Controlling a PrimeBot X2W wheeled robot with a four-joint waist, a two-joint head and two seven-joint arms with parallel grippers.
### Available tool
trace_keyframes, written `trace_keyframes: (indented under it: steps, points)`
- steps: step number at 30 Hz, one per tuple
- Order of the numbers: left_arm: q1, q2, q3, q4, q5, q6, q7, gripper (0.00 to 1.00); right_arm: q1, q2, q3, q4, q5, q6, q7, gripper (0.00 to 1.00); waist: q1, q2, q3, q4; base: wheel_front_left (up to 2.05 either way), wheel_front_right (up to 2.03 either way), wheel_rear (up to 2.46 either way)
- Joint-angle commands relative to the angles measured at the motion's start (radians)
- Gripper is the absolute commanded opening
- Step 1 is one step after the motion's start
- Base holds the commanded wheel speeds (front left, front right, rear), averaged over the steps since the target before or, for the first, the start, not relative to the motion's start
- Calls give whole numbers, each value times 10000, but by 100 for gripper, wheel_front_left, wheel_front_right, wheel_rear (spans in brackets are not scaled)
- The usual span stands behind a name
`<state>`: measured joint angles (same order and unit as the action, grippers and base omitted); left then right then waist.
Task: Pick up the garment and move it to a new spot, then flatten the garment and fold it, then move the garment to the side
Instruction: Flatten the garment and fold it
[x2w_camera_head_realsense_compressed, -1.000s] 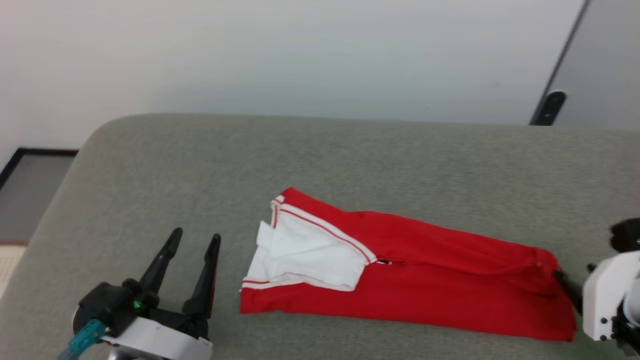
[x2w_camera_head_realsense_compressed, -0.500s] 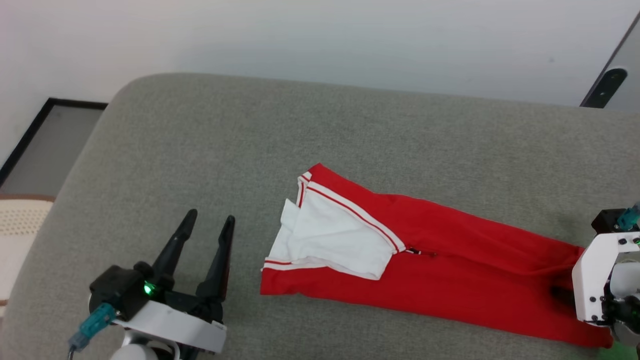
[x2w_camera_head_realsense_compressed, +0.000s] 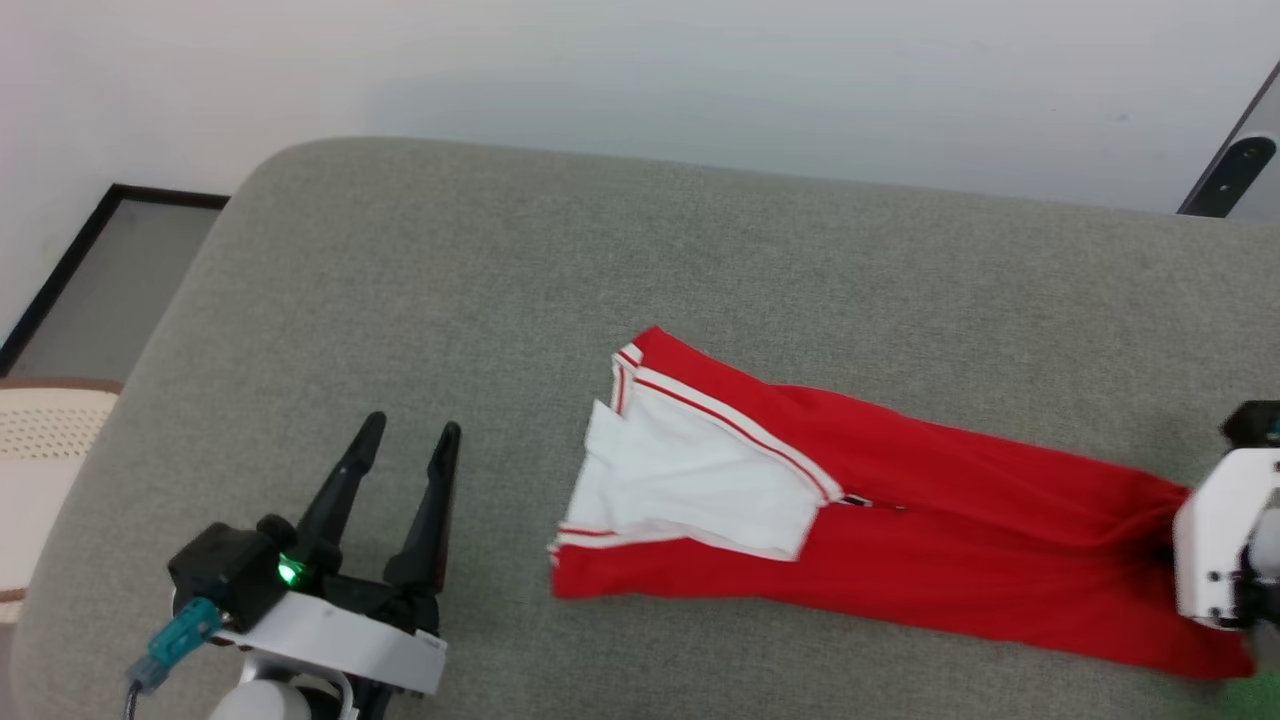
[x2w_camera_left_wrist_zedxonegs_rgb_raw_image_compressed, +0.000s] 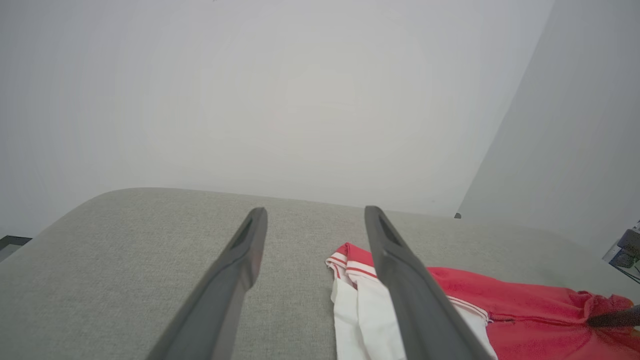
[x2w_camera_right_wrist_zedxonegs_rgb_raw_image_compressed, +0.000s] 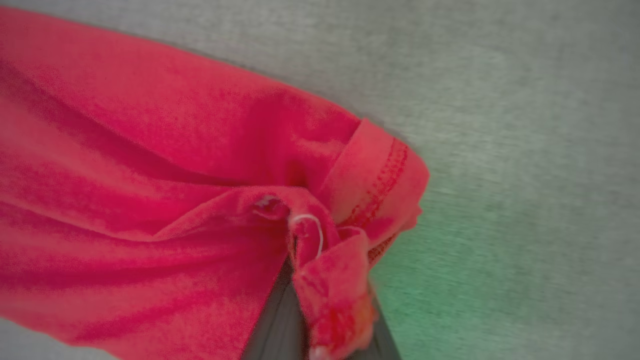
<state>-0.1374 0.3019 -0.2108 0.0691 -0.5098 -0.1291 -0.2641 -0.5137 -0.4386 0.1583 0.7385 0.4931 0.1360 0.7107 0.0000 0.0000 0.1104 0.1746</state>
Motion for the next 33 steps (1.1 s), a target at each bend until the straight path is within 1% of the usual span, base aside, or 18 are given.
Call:
trace_keyframes:
  steps: [1,8,13,16,20,24,28,33]
  points:
    - [105,-23,82,12,-91,-18,4,100,66,-505,-74,321,-29,-99,-123,0,0,0,-45,-62,0,0,0]
    - [163,32,170,92,-134,-18,4,100,-441,-1187,-120,612,0,-70,-504,0,0,0,-152,-237,0,0,0]
    - [266,37,291,199,-189,-18,4,100,-760,-1136,50,497,203,-62,-467,0,0,0,-365,-416,0,0,0]
    - [444,67,332,307,-231,-18,4,100,-903,-814,153,83,826,-62,-196,0,0,0,-607,-563,0,0,0]
    - [660,58,455,462,-371,-19,4,100,-864,-316,360,-923,1715,-62,342,0,0,0,-956,-777,0,0,0]
    - [801,48,506,558,-425,-19,4,100,-721,336,438,-1855,2084,-61,724,0,0,0,-1230,-900,0,0,0]
    - [754,40,378,594,-497,-19,4,100,-581,1044,471,-2531,1989,-61,985,0,0,0,-1332,-812,0,0,0]
    - [589,38,253,676,-617,-19,4,100,-582,1988,421,-2857,1652,-61,930,0,0,0,-1348,-532,0,0,0]
